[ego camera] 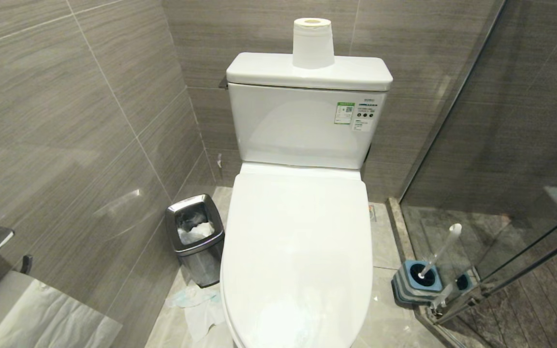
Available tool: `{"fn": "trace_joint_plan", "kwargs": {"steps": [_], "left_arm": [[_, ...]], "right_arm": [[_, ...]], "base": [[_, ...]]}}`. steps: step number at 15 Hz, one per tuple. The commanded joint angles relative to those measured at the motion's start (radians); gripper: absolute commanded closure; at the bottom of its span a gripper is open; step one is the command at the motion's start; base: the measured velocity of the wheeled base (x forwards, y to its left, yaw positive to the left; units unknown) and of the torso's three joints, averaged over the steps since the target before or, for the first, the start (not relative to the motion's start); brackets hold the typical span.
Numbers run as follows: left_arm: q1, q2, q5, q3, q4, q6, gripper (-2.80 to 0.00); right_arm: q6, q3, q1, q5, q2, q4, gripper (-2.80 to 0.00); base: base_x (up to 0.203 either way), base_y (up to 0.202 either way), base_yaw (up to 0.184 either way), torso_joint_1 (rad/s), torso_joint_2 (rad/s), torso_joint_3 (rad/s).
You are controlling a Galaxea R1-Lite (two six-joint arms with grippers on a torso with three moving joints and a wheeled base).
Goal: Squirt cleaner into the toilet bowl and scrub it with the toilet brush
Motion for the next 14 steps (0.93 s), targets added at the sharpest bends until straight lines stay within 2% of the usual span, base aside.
{"fn": "trace_joint_plan", "kwargs": {"steps": [1,4,11,14], "left_arm": [[0.001,-0.002,0.001,0.161,-0.172,0.014,0.0],[0.001,-0.002,0.006,0.401,-0.434,0.03,0.0],[0.0,-0.002,0.0,0.868,-0.827,0.043,0.0],[0.0,-0.002,-0.004,1.006,-0.911,0.044,0.0]], "right_arm": [[0.0,0.002,0.0,0.001,0.0,0.0,0.0],[0.0,0.002,0.0,0.001,0.0,0.0,0.0],[0.0,0.0,0.0,0.001,0.0,0.0,0.0],[0.0,0.002,0.0,0.001,0.0,0.001,0.0]], "base": [[0.0,0.0,0.0,0.0,0.0,0.0],[0.0,0.0,0.0,0.0,0.0,0.0],[0.0,0.0,0.0,0.0,0.0,0.0],[0.0,0.0,0.0,0.0,0.0,0.0]]}}
